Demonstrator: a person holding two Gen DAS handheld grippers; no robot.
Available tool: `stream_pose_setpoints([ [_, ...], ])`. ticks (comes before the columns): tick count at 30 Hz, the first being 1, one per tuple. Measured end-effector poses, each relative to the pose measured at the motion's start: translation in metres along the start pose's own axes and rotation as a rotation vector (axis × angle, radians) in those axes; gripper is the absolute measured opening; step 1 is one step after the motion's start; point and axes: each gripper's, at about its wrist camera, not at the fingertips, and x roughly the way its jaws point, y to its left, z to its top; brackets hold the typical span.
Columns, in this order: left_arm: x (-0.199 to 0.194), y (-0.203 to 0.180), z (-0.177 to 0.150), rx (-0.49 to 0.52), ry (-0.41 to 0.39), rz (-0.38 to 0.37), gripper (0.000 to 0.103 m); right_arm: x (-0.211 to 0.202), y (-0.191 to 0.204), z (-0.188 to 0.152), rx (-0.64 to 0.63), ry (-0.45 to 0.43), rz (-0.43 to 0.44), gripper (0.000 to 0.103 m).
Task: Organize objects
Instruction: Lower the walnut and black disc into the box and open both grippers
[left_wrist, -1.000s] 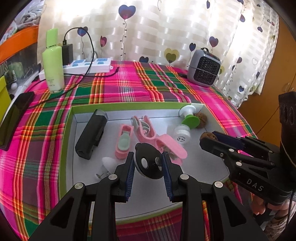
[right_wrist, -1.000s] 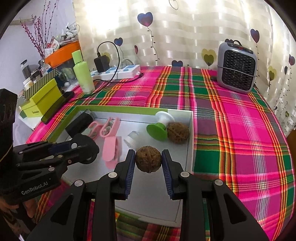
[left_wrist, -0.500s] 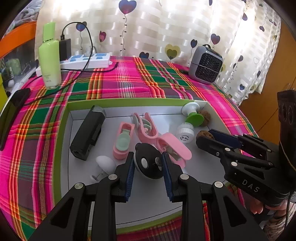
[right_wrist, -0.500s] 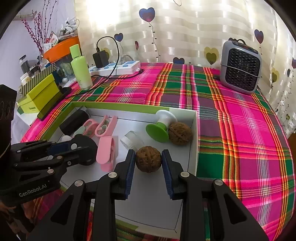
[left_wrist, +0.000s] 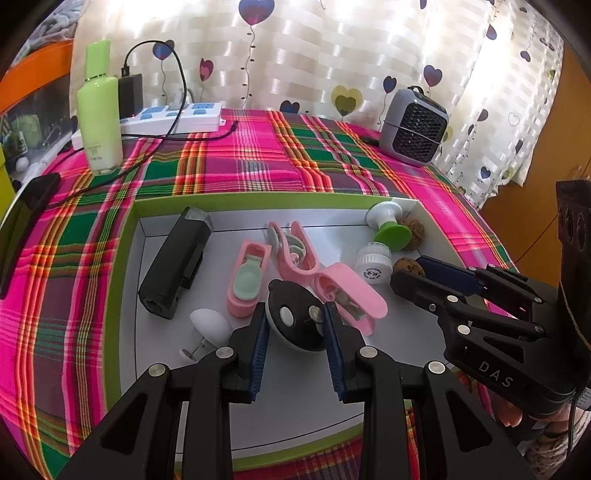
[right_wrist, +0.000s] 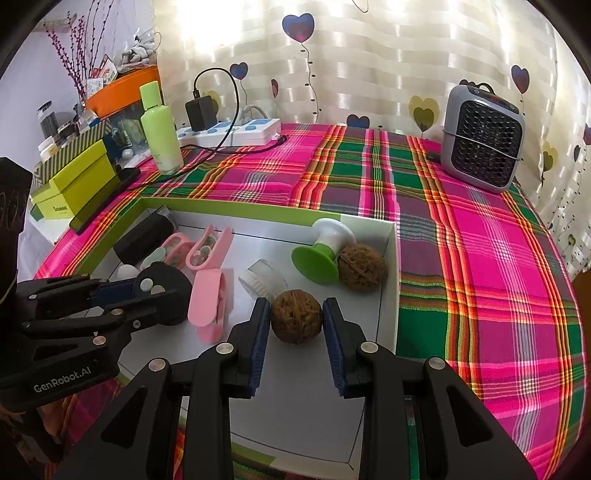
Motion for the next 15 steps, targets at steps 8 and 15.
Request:
stream_pose_setpoints([
  [8, 0.0002, -0.0004, -0.0009, 0.002, 0.001, 0.001, 0.033, 0.0003, -0.0008, 0.0007, 0.001, -0.001, -0.004, 0.031],
  [15, -0.0041, 0.0001, -0.0008, 0.002, -0.010, -0.003, 0.040, -0.0026, 0.0009, 0.0000, 0.005, -0.011, 0.006, 0.042],
])
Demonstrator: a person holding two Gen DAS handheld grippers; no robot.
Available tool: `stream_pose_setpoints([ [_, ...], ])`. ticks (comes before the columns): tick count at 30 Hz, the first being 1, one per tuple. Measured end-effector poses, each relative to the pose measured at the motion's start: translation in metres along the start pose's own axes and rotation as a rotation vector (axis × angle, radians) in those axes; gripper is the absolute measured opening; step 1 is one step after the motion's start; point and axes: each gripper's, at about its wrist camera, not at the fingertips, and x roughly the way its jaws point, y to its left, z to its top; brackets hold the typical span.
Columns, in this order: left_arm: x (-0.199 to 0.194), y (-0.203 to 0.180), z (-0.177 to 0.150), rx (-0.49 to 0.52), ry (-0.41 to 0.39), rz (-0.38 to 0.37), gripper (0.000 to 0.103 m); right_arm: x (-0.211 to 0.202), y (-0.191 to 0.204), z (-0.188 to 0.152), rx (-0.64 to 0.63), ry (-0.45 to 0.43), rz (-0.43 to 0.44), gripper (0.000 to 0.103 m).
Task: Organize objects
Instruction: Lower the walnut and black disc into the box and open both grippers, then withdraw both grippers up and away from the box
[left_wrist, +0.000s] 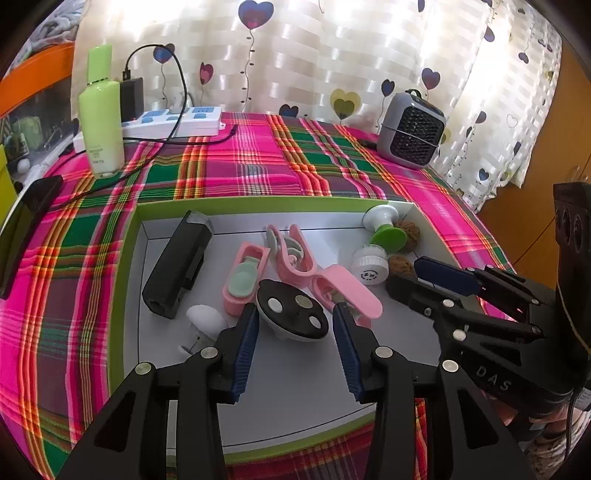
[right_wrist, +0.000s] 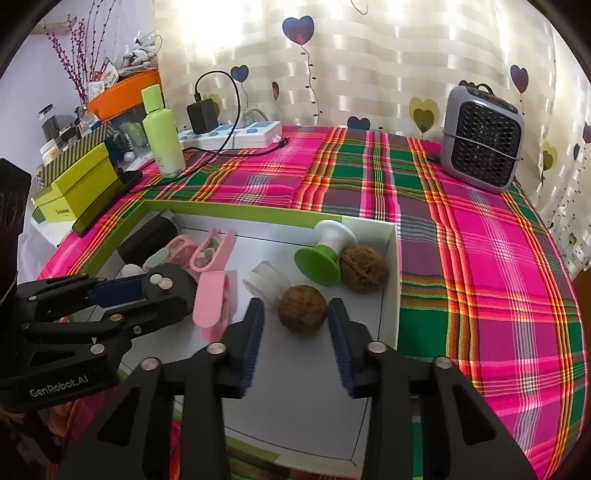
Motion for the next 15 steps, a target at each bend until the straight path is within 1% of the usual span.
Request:
stream_pose_setpoints([
  [1, 0.000, 0.000, 0.000, 0.002, 0.001, 0.006, 0.041, 0.000, 0.001, 0.000, -0.004, -0.002, -0.004, 0.045],
  [3, -0.003, -0.001, -0.001, 0.003, 0.000, 0.010, 0.042, -0.001, 0.003, -0.001, -0.007, -0.004, -0.019, 0.046],
  [6, -0.007, -0.001, -0.001, -0.001, -0.006, 0.013, 0.048, -0.004, 0.002, 0.000, 0.002, -0.010, -0.023, 0.046],
  [13, -0.015, -0.002, -0.005, -0.009, -0.016, 0.018, 0.048, -0.011, 0.001, -0.002, 0.016, -0.021, -0.022, 0.046],
  [15, -0.017, -0.004, -0.007, -0.010, -0.018, 0.030, 0.048, -0.013, 0.004, -0.004, 0.015, -0.022, -0.029, 0.046],
])
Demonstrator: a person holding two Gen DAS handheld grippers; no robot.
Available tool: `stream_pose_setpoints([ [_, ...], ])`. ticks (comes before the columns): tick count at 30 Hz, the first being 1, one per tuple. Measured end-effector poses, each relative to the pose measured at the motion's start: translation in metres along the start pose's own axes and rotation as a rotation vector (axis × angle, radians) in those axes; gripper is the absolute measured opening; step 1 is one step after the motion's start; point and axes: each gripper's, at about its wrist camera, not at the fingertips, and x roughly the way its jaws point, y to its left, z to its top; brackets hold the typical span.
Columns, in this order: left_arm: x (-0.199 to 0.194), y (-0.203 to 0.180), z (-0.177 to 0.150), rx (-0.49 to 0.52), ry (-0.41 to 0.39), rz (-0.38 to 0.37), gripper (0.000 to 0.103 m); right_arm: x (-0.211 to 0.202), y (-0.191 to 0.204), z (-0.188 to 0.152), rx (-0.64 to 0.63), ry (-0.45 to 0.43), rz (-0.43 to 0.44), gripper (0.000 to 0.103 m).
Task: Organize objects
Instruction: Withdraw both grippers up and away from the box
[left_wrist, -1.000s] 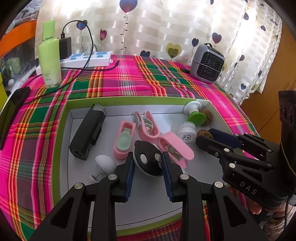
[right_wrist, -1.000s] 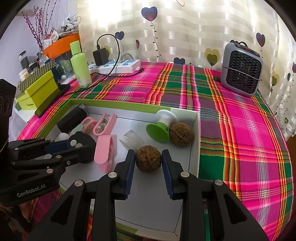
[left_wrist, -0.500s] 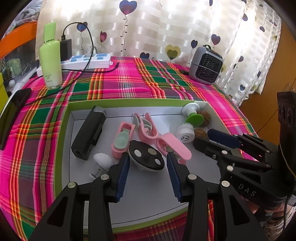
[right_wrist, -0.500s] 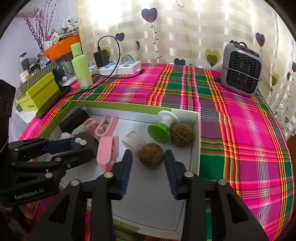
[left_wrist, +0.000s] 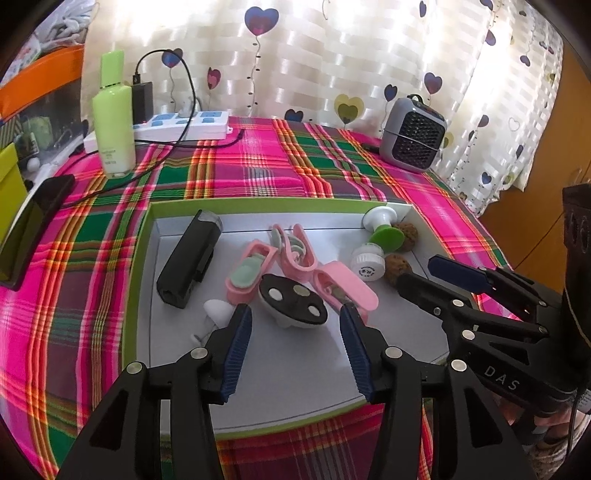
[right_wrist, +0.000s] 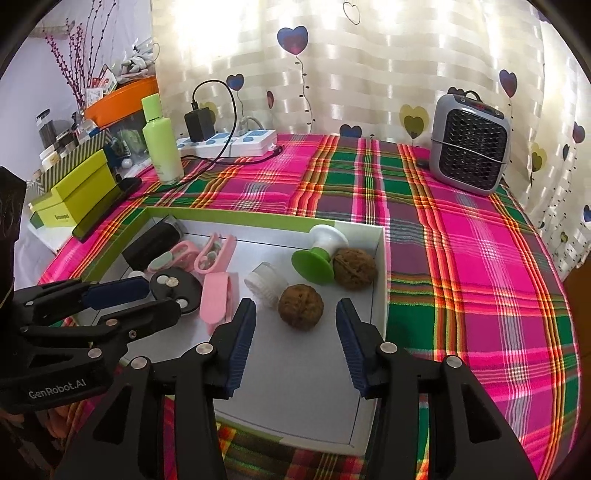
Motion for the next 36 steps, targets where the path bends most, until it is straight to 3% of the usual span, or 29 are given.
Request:
stream_pose_setpoints([
  [22, -0.055, -0.012, -0.032, 0.000, -0.094, 0.032, 0.048, -0.056, 0.020, -0.030, 0.039, -0.058, -0.019, 0.046],
  [36, -0.062, -0.012, -0.066, -0.007, -0.057, 0.064, 0.048, -0.062, 0.027, -0.059, 0.055, -0.007, -0.030, 0.046],
])
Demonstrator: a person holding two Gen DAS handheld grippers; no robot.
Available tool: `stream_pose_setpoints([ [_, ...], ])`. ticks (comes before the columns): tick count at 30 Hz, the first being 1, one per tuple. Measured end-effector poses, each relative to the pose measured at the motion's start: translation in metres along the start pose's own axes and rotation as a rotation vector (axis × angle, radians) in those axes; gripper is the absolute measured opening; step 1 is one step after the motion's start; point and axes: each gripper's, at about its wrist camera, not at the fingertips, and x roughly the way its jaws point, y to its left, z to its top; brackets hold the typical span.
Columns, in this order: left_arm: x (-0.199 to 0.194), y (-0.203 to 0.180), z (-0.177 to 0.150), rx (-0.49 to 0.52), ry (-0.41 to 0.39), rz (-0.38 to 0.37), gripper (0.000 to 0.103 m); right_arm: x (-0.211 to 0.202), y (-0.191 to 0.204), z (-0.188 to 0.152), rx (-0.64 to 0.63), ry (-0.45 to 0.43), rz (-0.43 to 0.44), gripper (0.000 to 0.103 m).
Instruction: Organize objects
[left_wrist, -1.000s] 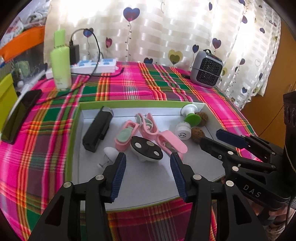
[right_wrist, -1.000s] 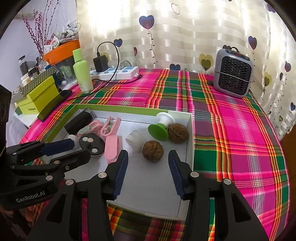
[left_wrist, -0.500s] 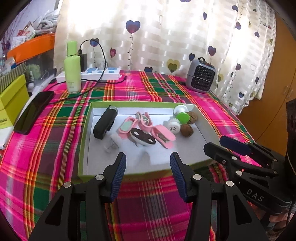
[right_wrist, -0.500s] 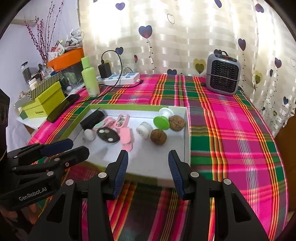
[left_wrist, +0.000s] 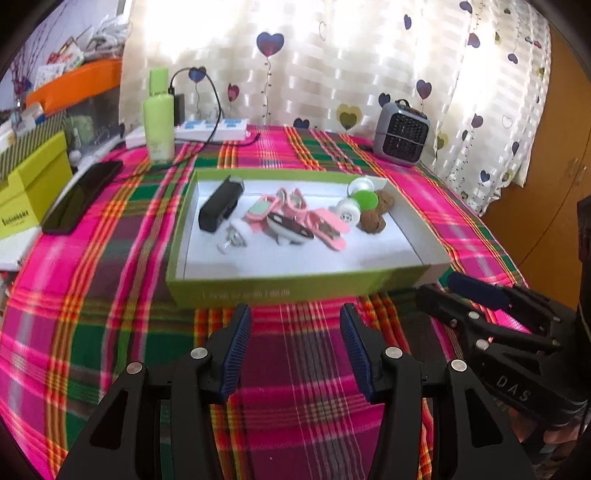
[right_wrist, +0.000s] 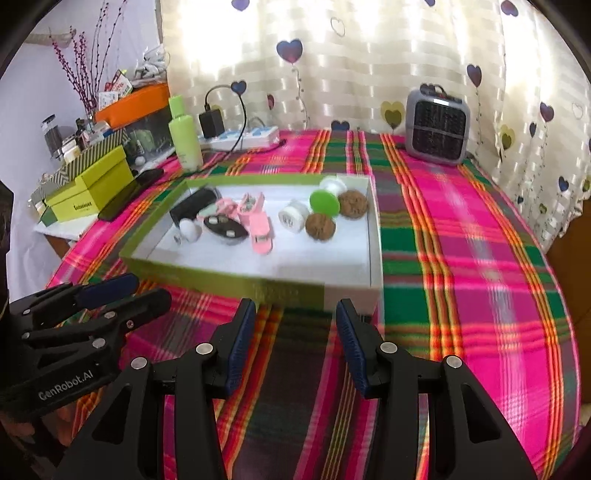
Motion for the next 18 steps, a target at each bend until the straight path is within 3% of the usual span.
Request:
stream_pose_setpoints([
  [18, 0.019, 0.001, -0.013, 0.007, 0.064, 0.059, 0.049, 0.017, -0.003, -0.017, 0.007, 0.076, -0.054, 0.046],
])
